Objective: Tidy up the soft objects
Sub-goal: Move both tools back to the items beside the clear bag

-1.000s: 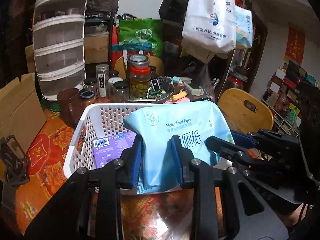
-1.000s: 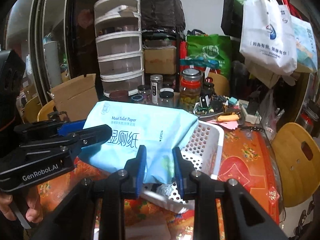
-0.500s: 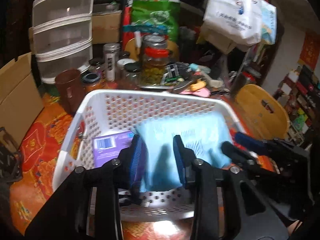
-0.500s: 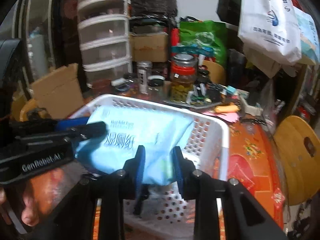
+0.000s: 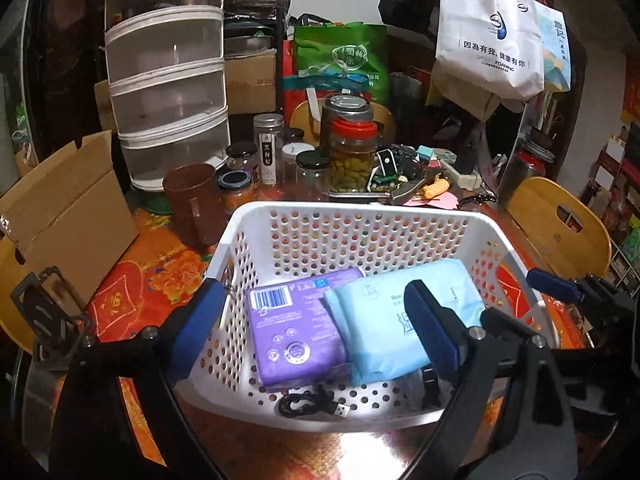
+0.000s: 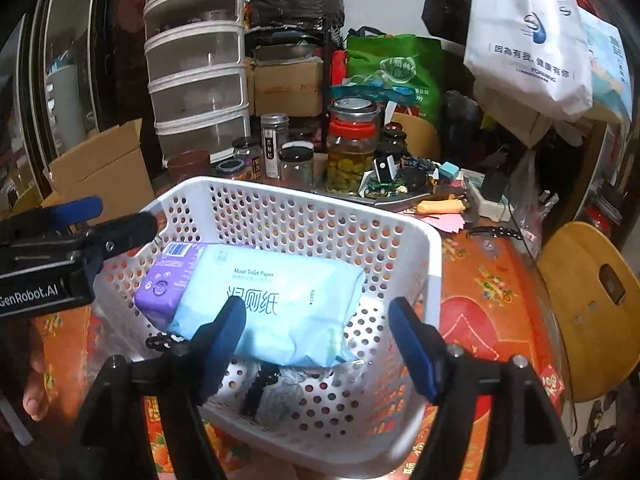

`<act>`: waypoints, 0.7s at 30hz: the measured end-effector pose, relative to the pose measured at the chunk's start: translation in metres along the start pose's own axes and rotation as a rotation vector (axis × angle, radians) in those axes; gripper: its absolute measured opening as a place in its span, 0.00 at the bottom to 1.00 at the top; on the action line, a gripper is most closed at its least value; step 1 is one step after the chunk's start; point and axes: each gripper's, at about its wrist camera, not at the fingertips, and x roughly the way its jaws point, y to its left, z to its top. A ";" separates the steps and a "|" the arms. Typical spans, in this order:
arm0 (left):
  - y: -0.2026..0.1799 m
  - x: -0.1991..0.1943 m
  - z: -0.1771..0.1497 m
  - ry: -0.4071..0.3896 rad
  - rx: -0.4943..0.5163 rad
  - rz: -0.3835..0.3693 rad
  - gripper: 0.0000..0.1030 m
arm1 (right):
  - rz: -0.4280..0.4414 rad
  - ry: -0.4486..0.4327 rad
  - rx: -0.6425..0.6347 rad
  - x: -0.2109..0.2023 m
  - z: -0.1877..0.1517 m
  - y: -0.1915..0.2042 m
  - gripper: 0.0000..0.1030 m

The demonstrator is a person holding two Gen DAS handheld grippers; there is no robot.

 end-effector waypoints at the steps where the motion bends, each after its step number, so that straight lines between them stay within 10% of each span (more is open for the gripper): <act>1: 0.002 -0.003 -0.002 0.003 -0.004 -0.001 0.88 | 0.001 -0.001 0.002 -0.001 -0.001 -0.001 0.72; 21: 0.004 -0.065 -0.031 -0.025 0.039 0.036 0.92 | 0.013 -0.042 -0.001 -0.060 -0.022 0.008 0.73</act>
